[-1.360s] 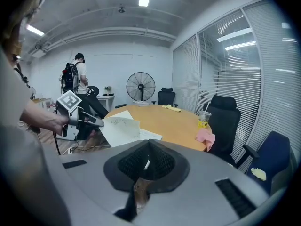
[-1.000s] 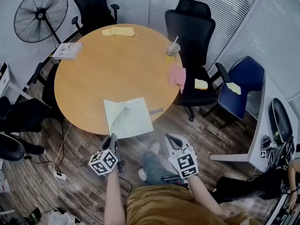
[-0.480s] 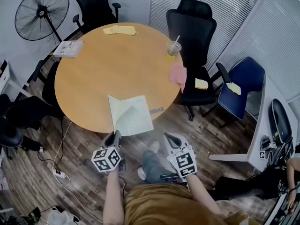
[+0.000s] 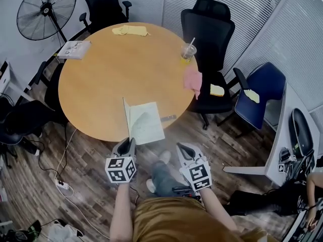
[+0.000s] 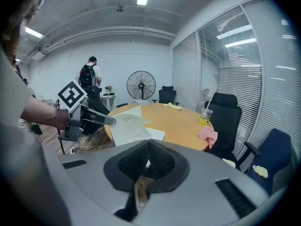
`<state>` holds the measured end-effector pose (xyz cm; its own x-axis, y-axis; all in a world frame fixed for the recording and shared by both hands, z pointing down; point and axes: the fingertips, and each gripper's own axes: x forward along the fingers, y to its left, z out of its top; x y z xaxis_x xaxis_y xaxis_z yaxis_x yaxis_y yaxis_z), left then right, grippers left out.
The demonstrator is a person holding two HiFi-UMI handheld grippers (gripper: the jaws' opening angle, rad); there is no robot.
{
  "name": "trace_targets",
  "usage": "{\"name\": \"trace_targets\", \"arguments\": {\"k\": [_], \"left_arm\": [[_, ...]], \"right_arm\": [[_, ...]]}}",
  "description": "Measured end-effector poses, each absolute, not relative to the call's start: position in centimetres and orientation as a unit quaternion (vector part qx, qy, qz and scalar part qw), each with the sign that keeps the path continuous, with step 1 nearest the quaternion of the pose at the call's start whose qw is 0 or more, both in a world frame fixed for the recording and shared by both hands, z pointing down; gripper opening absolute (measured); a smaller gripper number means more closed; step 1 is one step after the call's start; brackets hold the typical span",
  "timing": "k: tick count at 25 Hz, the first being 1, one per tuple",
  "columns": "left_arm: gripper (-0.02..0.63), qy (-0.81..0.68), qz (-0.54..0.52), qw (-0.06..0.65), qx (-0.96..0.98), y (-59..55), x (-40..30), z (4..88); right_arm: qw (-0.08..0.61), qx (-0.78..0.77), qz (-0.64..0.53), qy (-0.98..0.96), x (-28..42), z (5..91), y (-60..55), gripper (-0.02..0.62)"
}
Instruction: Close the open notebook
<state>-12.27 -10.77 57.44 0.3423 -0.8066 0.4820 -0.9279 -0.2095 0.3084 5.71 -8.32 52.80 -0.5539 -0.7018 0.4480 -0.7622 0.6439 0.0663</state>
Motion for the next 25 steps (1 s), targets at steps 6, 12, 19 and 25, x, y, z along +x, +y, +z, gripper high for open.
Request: {"name": "trace_targets", "arguments": {"k": [6,12,19,25], "left_arm": [[0.081,-0.536,0.154,0.250,0.791,-11.0,-10.4,57.4],[0.100,-0.507,0.189,0.221,0.812,-11.4,-8.2,57.7],[0.117,-0.478,0.216,0.203,0.827,-11.8,-5.8,58.2],[0.138,-0.444,0.242,0.195,0.841,-12.0,-3.2,59.5]], "right_arm": [[0.222,0.419,0.071,-0.877,5.9,53.0,-8.4,0.012],[0.223,0.423,0.075,-0.875,6.1,53.4,-8.6,0.011],[0.224,0.427,0.081,-0.873,6.6,53.5,-9.2,0.012],[0.223,0.433,0.083,-0.869,7.1,53.3,-10.3,0.011]]}}
